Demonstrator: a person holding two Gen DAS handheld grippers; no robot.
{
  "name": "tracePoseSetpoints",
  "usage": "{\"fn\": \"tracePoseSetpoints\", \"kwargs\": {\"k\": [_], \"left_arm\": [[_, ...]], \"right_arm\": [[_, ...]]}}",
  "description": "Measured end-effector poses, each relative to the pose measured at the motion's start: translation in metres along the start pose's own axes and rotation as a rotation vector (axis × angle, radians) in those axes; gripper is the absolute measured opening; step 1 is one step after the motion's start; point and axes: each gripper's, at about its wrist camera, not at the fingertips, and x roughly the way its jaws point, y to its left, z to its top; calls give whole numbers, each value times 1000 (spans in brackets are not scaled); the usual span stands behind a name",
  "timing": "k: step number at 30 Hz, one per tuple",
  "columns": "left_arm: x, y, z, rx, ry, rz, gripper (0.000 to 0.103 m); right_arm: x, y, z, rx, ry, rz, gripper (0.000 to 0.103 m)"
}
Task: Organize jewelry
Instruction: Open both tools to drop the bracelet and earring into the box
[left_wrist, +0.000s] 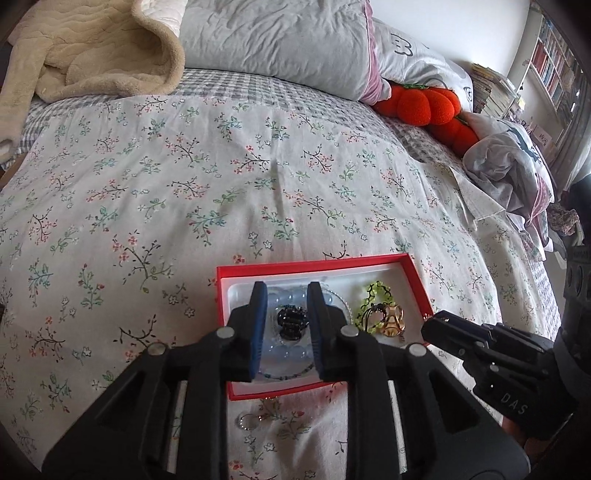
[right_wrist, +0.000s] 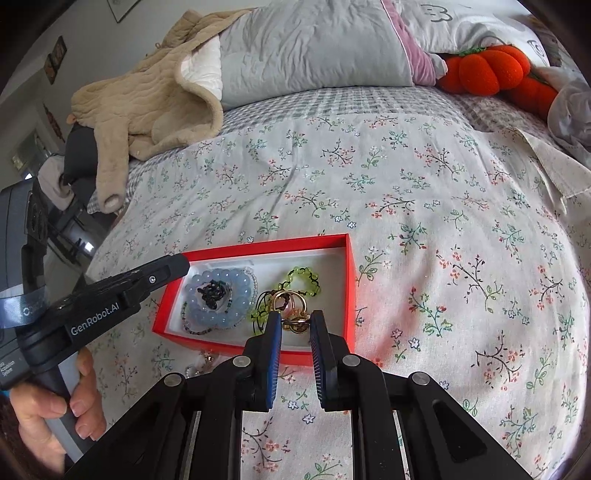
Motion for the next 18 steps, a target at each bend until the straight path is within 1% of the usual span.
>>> {"fn": "tracePoseSetpoints", "kwargs": {"k": [3,4,5,7,9,15,18], "left_arm": [[-6,2,-2,17,-2,7,33],[-9,2,-4,26,-1,14,37],[-11,3,-5,34,-1,22,42],[-14,5,-7,47,1,37,45],[-17,9,-9,59,2,49,46],[-17,21,-18,85,29,81,51],[-12,26,-22,90,55,94,56]], "right_arm": [[4,1,7,20,1,-6,16],[6,1,10,25,3,-12,16],[7,2,12,27,4,-24,16],[11,4,16,24,5,-50,16],[12,7,19,15,4,-77,16],[16,6,27,25,3,-98,16],[16,6,28,24,-5,-93,17]]}}
